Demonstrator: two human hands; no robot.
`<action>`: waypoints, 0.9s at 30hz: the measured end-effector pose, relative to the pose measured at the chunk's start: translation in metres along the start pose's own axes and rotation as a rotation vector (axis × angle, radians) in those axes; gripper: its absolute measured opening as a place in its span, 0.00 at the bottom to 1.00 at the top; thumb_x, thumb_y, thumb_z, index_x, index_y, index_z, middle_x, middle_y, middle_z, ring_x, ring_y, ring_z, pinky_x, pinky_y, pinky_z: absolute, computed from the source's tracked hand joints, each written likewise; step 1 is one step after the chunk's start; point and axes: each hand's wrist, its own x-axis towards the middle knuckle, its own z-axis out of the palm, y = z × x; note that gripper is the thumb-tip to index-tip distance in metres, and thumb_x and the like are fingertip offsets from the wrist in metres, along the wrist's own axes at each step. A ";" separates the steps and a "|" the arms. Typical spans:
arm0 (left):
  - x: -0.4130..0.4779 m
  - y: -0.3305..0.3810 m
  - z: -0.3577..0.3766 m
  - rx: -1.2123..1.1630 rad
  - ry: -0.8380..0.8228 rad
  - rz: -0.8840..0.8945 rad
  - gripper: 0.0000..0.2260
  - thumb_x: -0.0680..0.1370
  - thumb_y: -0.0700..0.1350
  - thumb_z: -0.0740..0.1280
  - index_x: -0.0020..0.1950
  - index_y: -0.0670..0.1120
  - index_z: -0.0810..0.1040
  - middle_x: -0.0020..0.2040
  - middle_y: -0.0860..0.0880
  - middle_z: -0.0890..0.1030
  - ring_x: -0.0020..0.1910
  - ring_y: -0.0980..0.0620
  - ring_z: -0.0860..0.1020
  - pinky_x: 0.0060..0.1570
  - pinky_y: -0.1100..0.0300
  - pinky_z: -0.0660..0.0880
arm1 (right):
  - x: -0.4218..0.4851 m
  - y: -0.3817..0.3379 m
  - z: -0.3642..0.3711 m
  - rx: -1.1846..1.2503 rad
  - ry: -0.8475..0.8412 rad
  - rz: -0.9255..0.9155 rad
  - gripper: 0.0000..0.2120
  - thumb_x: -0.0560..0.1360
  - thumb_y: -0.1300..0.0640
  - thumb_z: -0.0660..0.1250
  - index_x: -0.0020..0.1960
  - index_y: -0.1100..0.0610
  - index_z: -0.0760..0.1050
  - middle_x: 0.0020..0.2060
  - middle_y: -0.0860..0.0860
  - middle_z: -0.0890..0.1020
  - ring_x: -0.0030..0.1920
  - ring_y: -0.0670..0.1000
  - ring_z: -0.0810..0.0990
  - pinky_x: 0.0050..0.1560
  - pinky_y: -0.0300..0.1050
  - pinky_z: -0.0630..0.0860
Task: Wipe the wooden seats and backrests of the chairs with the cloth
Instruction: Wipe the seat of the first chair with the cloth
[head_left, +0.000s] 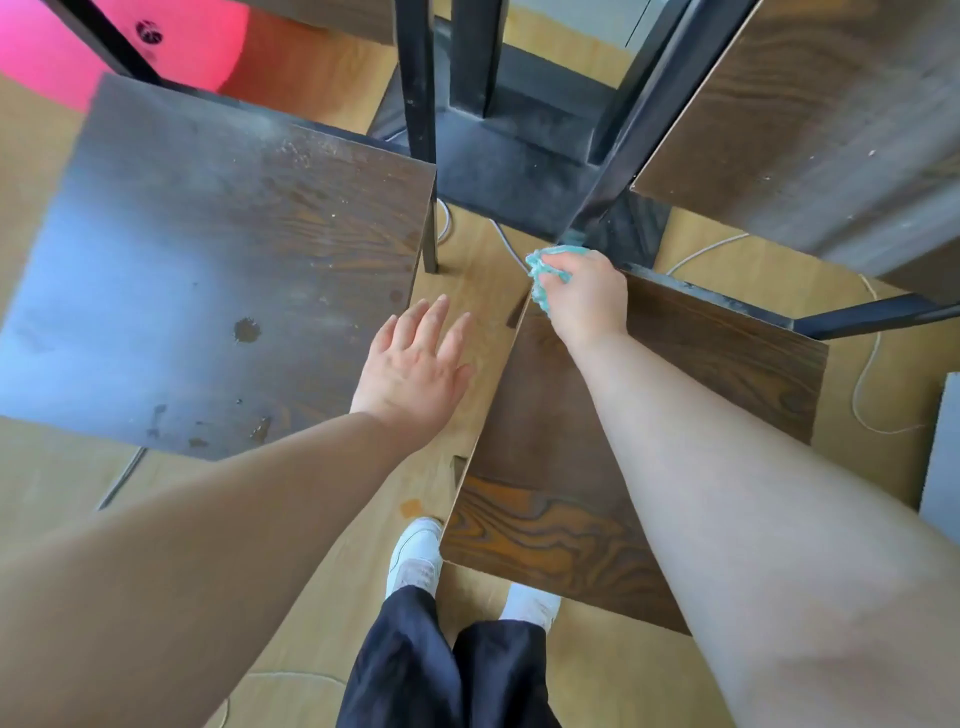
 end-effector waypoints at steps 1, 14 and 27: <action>-0.002 -0.001 0.001 -0.005 0.001 -0.005 0.26 0.82 0.57 0.48 0.79 0.51 0.53 0.79 0.45 0.54 0.77 0.44 0.52 0.75 0.46 0.52 | 0.000 0.001 -0.001 -0.005 -0.015 -0.015 0.14 0.80 0.56 0.65 0.64 0.54 0.78 0.64 0.51 0.75 0.60 0.51 0.77 0.58 0.39 0.75; -0.052 -0.005 0.014 -0.014 -0.030 -0.050 0.25 0.82 0.56 0.51 0.78 0.50 0.54 0.79 0.45 0.55 0.77 0.43 0.53 0.74 0.47 0.54 | -0.093 0.035 0.020 -0.007 -0.215 -0.243 0.12 0.77 0.60 0.68 0.60 0.57 0.81 0.59 0.53 0.78 0.58 0.53 0.77 0.60 0.36 0.69; -0.119 0.005 0.031 -0.008 -0.052 -0.085 0.25 0.82 0.56 0.51 0.78 0.50 0.54 0.78 0.45 0.56 0.76 0.43 0.54 0.73 0.46 0.55 | -0.223 0.061 0.042 0.043 -0.401 -0.248 0.13 0.75 0.60 0.69 0.60 0.57 0.81 0.55 0.55 0.80 0.56 0.55 0.78 0.60 0.43 0.71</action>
